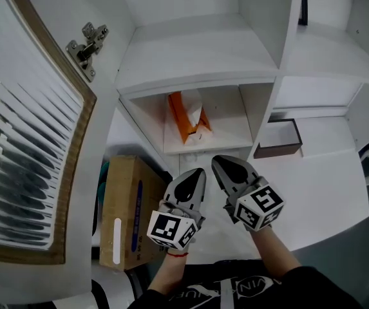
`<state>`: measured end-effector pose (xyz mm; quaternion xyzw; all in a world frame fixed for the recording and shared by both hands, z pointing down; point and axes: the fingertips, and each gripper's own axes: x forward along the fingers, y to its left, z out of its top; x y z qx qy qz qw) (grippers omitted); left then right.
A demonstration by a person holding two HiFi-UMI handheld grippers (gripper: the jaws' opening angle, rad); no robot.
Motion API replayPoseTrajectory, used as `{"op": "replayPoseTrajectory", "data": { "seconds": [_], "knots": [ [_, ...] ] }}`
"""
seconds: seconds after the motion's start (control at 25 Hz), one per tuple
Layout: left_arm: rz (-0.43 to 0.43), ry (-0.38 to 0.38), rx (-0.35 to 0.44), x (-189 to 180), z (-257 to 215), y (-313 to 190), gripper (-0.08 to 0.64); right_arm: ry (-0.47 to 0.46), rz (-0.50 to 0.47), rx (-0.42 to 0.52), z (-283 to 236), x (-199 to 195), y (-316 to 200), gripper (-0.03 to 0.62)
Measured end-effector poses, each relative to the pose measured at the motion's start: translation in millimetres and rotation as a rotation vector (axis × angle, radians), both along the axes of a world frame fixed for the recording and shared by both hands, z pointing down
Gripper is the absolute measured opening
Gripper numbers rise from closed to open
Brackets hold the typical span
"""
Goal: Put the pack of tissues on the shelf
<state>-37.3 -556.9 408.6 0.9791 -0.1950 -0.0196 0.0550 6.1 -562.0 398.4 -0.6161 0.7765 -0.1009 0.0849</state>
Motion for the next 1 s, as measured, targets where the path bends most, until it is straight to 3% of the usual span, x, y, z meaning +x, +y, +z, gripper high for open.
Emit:
{"op": "replayPoseTrajectory", "data": {
  "seconds": [1.0],
  "knots": [
    [-0.099, 0.029, 0.021, -11, -15, 33, 0.008, 0.081, -0.14, 0.008, -8, -29, 52, 0.003]
  ]
}}
